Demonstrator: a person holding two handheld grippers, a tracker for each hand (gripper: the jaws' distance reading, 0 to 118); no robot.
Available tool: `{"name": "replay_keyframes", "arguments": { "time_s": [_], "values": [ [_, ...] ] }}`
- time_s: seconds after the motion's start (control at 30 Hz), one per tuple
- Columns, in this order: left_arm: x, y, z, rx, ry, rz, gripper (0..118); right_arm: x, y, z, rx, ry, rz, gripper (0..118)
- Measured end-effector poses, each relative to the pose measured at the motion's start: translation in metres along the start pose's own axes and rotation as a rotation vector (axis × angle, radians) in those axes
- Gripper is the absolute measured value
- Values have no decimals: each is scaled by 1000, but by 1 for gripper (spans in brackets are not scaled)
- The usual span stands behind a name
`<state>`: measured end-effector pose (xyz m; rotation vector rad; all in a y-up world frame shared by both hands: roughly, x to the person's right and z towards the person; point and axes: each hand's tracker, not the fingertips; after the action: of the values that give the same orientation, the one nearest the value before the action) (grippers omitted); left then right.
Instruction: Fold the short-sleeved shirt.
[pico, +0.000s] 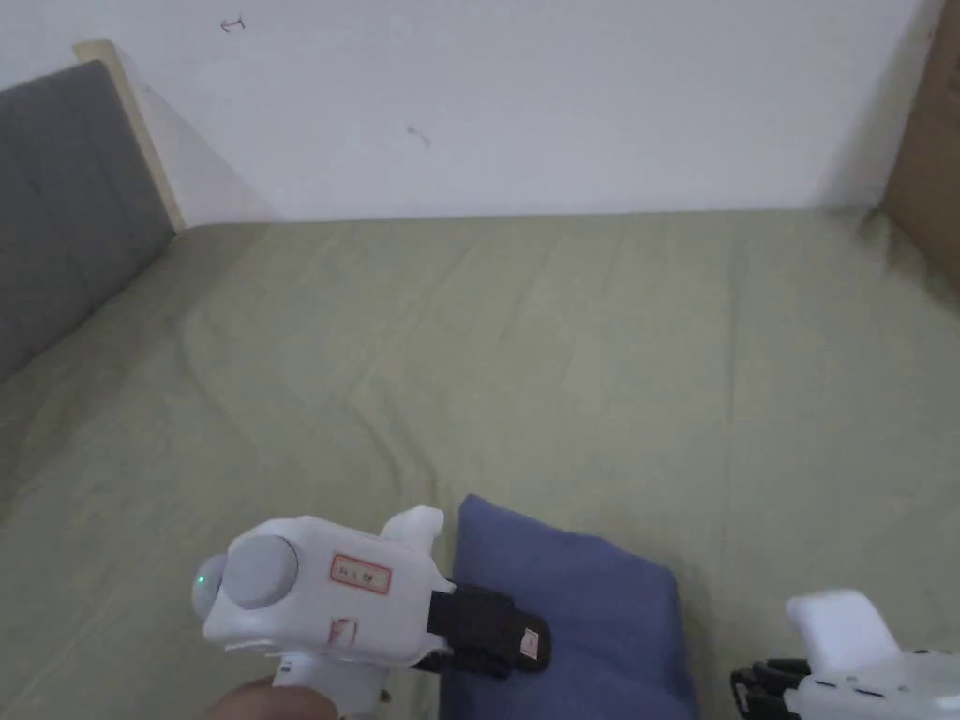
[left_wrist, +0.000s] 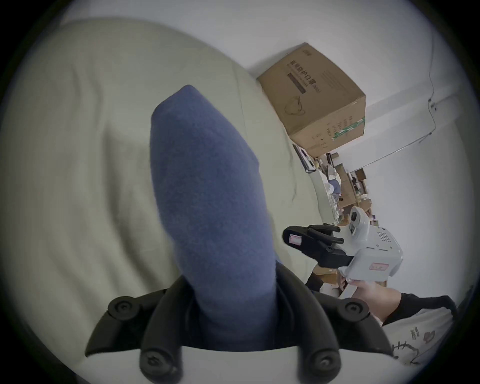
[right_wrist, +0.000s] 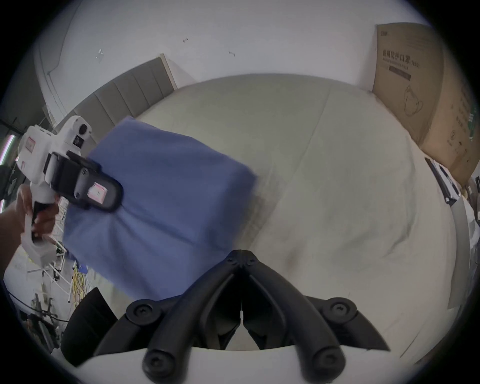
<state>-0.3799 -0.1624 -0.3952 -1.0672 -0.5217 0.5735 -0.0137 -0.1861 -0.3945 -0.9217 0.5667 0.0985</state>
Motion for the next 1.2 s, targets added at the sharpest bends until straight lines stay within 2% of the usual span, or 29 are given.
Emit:
{"name": "replay_keyframes", "arguments": {
  "time_s": [0.1,0.27,0.37,0.5,0.53,0.57,0.6,0.63,0.67,0.7,0.83,0.93,1.03,1.1,1.13,1.2],
  "values": [
    [-20,8,63,-4,169,-48,20,-11,4,9,26,18,6,0],
    [-84,19,149,-77,680,-119,20,-40,10,12,22,57,0,0],
    [-127,24,170,-145,893,-110,20,-58,10,10,8,75,17,0],
    [-174,22,167,-307,1160,-242,21,-78,12,5,-29,94,51,0],
    [-185,20,166,-349,1188,-256,23,-81,12,4,-35,92,59,0],
    [-195,19,167,-355,1204,-240,31,-83,13,3,-38,88,66,0],
    [-204,17,168,-340,1215,-209,48,-84,13,4,-40,84,71,0],
    [-211,16,170,-320,1269,-199,76,-85,14,4,-41,81,74,0],
    [-217,16,173,-286,1358,-192,96,-84,14,5,-41,77,76,0],
    [-220,14,179,-264,1423,-193,108,-83,15,6,-39,73,75,0],
    [-223,11,191,-246,1619,-223,110,-74,17,6,-26,48,34,0],
    [-211,6,195,-169,1598,-193,110,-66,16,12,7,41,-30,0],
    [-171,0,183,47,1291,-123,100,-58,14,26,48,40,-68,0],
    [-132,-14,165,277,1030,-110,92,-51,13,38,87,30,-75,0],
    [-112,-20,152,324,913,-86,69,-48,13,44,102,21,-73,0],
    [-72,-32,119,366,714,-47,37,-40,13,59,131,-9,-71,0]
  ]
}}
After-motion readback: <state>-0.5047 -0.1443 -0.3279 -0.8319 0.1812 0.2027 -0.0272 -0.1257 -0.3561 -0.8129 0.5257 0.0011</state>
